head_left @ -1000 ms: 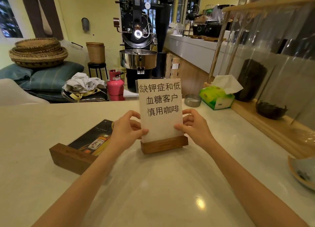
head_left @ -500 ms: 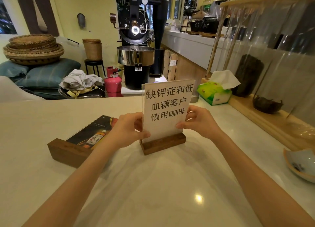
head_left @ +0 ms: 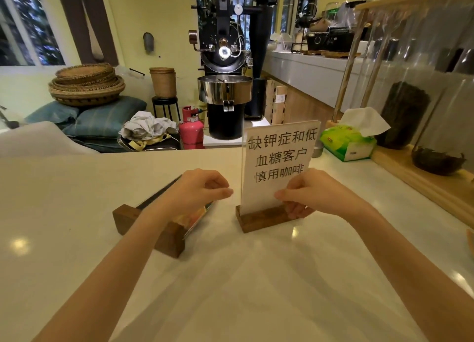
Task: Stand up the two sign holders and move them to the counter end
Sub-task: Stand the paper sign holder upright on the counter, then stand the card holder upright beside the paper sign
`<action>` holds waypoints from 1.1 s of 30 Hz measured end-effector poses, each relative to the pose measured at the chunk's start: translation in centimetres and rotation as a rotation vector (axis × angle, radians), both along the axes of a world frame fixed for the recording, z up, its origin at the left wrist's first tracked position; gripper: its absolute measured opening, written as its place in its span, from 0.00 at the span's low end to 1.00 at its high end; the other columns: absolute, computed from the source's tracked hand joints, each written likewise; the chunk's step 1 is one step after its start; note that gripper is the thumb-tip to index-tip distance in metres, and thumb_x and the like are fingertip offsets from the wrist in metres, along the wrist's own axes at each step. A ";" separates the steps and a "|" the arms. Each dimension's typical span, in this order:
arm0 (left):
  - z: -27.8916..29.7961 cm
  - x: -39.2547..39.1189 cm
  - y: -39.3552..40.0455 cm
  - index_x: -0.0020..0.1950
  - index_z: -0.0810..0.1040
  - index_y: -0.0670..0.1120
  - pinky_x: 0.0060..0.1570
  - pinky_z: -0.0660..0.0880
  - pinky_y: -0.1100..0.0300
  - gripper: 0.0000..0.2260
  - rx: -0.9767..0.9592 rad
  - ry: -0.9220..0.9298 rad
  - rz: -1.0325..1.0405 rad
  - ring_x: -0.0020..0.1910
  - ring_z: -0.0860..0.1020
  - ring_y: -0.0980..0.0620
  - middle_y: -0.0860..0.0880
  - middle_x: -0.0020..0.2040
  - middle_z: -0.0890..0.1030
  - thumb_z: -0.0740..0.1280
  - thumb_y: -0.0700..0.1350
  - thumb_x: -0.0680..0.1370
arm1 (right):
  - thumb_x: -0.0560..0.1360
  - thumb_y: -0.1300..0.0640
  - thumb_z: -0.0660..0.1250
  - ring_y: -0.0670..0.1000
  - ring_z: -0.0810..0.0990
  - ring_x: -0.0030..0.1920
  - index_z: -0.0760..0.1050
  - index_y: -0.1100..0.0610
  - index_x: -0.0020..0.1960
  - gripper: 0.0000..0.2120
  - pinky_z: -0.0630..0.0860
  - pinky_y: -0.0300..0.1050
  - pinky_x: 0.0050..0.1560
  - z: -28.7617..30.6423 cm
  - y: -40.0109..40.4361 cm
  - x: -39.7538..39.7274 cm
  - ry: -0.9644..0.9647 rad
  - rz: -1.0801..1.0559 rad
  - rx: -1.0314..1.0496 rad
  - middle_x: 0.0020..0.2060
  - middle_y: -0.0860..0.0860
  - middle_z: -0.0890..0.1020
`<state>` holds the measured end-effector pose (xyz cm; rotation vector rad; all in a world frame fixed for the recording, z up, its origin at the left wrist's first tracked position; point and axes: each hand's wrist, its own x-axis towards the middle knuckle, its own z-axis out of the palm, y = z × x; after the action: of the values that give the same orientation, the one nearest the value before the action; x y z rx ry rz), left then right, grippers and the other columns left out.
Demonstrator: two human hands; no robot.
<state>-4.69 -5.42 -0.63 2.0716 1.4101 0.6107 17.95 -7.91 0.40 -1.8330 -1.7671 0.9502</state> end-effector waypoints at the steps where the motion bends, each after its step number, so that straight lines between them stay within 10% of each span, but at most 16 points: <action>1: 0.3 -1.0 0.0 0.54 0.78 0.46 0.47 0.74 0.64 0.11 0.007 0.003 0.025 0.49 0.78 0.52 0.51 0.48 0.80 0.66 0.49 0.74 | 0.71 0.53 0.68 0.51 0.85 0.35 0.79 0.62 0.47 0.12 0.82 0.40 0.36 0.1 -0.5 -1.2 0.054 0.038 -0.011 0.38 0.56 0.85; 6: 0.4 -6.3 0.9 0.55 0.79 0.46 0.38 0.69 0.66 0.12 0.057 0.091 0.206 0.43 0.75 0.54 0.49 0.48 0.79 0.65 0.49 0.75 | 0.73 0.56 0.67 0.55 0.84 0.41 0.77 0.62 0.46 0.09 0.82 0.49 0.46 -1.5 -1.3 -7.4 0.272 0.214 -0.161 0.41 0.59 0.84; 11: -1.0 -10.8 1.7 0.56 0.79 0.44 0.53 0.72 0.55 0.13 0.004 0.116 0.365 0.50 0.75 0.50 0.44 0.57 0.81 0.66 0.48 0.75 | 0.72 0.56 0.69 0.56 0.85 0.41 0.77 0.65 0.50 0.13 0.82 0.49 0.48 -4.1 0.2 -12.1 0.471 0.048 -0.348 0.42 0.60 0.84; 21: -3.4 -12.7 2.3 0.49 0.83 0.38 0.35 0.68 0.60 0.13 -0.255 0.026 0.530 0.43 0.73 0.48 0.37 0.51 0.82 0.68 0.46 0.72 | 0.70 0.67 0.68 0.54 0.83 0.39 0.75 0.67 0.56 0.14 0.83 0.46 0.38 -6.8 1.7 -15.5 0.826 -0.196 -0.384 0.49 0.61 0.83; 33: -2.7 -13.1 2.0 0.60 0.77 0.42 0.37 0.70 0.66 0.17 -0.172 -0.106 0.413 0.44 0.76 0.51 0.45 0.48 0.80 0.70 0.44 0.72 | 0.69 0.60 0.72 0.53 0.83 0.45 0.72 0.55 0.45 0.09 0.83 0.52 0.45 -5.7 1.3 -15.4 0.447 -0.091 0.071 0.46 0.56 0.83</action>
<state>-17.79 -3.42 -3.33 1.6007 1.7746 0.7211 2.52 -6.62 -5.27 -1.4974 -1.4134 1.1395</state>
